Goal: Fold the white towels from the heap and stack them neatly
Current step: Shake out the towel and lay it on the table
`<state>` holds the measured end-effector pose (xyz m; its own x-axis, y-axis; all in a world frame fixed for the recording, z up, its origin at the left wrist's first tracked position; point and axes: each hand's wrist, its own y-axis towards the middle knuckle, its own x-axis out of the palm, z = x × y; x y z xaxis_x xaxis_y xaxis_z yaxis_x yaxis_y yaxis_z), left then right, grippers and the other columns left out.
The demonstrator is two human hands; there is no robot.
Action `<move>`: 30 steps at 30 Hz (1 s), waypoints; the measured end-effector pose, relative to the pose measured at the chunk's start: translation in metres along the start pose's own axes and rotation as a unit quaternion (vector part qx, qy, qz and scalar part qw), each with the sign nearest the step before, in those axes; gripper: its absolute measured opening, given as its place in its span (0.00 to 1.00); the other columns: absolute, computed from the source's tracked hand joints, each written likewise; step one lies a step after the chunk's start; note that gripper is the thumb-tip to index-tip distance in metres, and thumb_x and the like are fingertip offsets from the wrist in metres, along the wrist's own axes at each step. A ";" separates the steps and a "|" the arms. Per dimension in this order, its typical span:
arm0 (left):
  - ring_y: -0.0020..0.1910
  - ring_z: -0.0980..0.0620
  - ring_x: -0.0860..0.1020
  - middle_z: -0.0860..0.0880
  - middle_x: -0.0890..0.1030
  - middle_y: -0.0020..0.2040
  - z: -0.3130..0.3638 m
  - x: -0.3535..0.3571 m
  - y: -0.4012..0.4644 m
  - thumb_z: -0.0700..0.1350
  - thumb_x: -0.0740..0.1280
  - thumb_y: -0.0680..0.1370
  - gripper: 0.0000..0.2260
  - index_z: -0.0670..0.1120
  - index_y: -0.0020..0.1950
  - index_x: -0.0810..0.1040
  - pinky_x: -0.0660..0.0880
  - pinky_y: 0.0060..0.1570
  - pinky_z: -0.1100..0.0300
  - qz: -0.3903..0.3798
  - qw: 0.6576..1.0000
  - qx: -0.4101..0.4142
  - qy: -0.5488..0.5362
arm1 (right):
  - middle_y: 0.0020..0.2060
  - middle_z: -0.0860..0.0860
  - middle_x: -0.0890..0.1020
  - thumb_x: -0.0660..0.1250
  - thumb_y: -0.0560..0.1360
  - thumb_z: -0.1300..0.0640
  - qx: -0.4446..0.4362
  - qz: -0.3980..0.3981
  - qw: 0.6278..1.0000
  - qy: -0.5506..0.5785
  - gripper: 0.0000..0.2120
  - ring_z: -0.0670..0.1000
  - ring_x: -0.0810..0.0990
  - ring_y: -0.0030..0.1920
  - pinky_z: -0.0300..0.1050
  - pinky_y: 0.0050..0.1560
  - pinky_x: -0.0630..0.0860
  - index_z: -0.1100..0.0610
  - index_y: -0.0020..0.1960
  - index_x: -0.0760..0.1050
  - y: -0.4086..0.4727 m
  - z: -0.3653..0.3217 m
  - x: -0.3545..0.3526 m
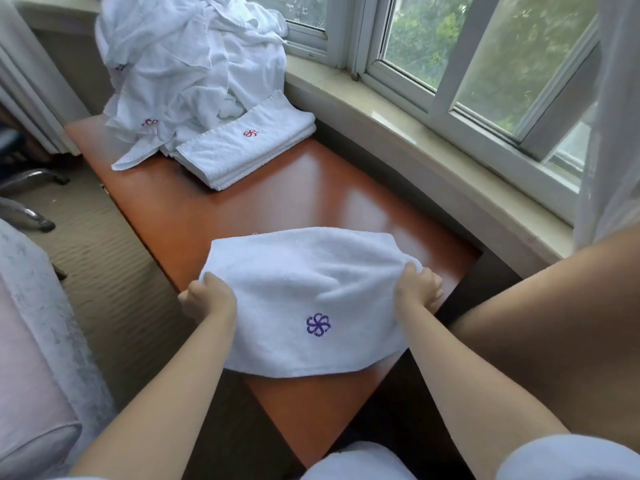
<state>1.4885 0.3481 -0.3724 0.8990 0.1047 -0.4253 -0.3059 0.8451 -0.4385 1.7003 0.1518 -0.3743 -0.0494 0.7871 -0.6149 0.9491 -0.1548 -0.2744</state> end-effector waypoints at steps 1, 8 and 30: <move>0.65 0.38 0.70 0.37 0.68 0.68 0.006 -0.004 -0.005 0.46 0.55 0.79 0.21 0.34 0.67 0.70 0.67 0.66 0.47 0.015 0.999 0.033 -0.036 | 0.67 0.56 0.70 0.56 0.79 0.51 -0.006 0.021 0.999 0.049 0.21 0.59 0.65 0.68 0.53 0.69 0.61 0.63 0.66 0.73 -0.007 -0.004 -0.007; 0.61 0.44 0.74 0.41 0.76 0.63 0.032 -0.058 -0.030 0.46 0.56 0.80 0.17 0.39 0.63 0.75 0.66 0.58 0.57 0.080 0.974 0.139 -0.160 | 0.61 0.56 0.77 0.56 0.74 0.51 -0.035 0.119 0.955 0.271 0.21 0.59 0.72 0.63 0.50 0.67 0.66 0.61 0.58 0.78 -0.043 -0.024 -0.058; 0.57 0.42 0.72 0.43 0.79 0.52 -0.052 -0.009 0.022 0.49 0.63 0.76 0.13 0.44 0.56 0.77 0.68 0.56 0.49 -0.090 0.911 0.093 0.392 | 0.63 0.58 0.69 0.63 0.75 0.59 0.053 -0.051 0.981 -0.180 0.17 0.60 0.71 0.58 0.54 0.60 0.70 0.58 0.64 0.69 0.028 0.052 0.012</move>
<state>1.4573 0.3384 -0.4190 0.4075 -0.3887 -0.8263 -0.0529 0.8933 -0.4463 1.7101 0.1260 -0.4274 -0.2666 0.5433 -0.7961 0.8966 -0.1632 -0.4117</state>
